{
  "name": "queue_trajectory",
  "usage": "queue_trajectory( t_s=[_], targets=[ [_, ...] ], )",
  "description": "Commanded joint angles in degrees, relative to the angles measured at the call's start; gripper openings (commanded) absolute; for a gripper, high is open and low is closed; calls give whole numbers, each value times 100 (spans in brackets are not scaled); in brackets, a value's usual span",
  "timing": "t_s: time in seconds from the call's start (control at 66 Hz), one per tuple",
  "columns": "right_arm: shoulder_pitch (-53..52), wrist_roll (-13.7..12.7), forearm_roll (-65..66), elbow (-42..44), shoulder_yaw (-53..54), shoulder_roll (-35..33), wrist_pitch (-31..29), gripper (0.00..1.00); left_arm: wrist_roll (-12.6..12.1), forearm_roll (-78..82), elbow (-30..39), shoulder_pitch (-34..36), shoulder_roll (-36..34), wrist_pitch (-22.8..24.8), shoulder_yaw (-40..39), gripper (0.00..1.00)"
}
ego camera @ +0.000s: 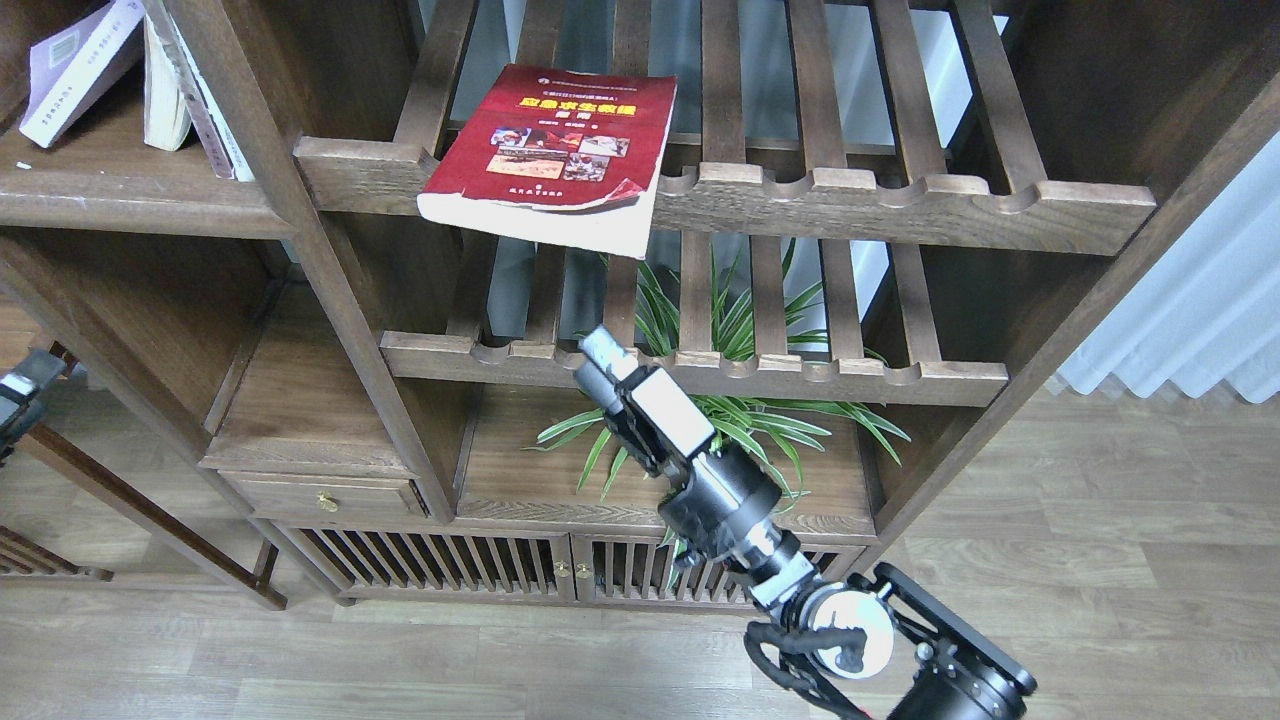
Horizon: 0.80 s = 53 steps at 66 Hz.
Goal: Organize books on shelf
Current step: 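Raise the right gripper and grasp the red book's lower edge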
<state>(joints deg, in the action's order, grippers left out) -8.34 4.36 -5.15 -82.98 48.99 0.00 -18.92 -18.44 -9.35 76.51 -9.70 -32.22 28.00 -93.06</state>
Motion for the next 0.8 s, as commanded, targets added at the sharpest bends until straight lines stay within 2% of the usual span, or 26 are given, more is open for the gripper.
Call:
queue_trajectory(
  t_s=[0.0,0.363,0.53,0.788],
  targets=[
    [-238,91,14,1,-179,0,91,93,-1,3,-31,-5,31,0,25,100],
    [-1011,117,41,-148,-505,0,117,93,-1,3,-92,-23,31,0,16,100],
    [-1205,144,67,-139,-461,0,705,94,8,-5,-119,-6,31,0,-19,100],
    [-1354,153,67,-139,-443,0,776,94,8,-6,-198,12,23,0,-72,100]
  ],
)
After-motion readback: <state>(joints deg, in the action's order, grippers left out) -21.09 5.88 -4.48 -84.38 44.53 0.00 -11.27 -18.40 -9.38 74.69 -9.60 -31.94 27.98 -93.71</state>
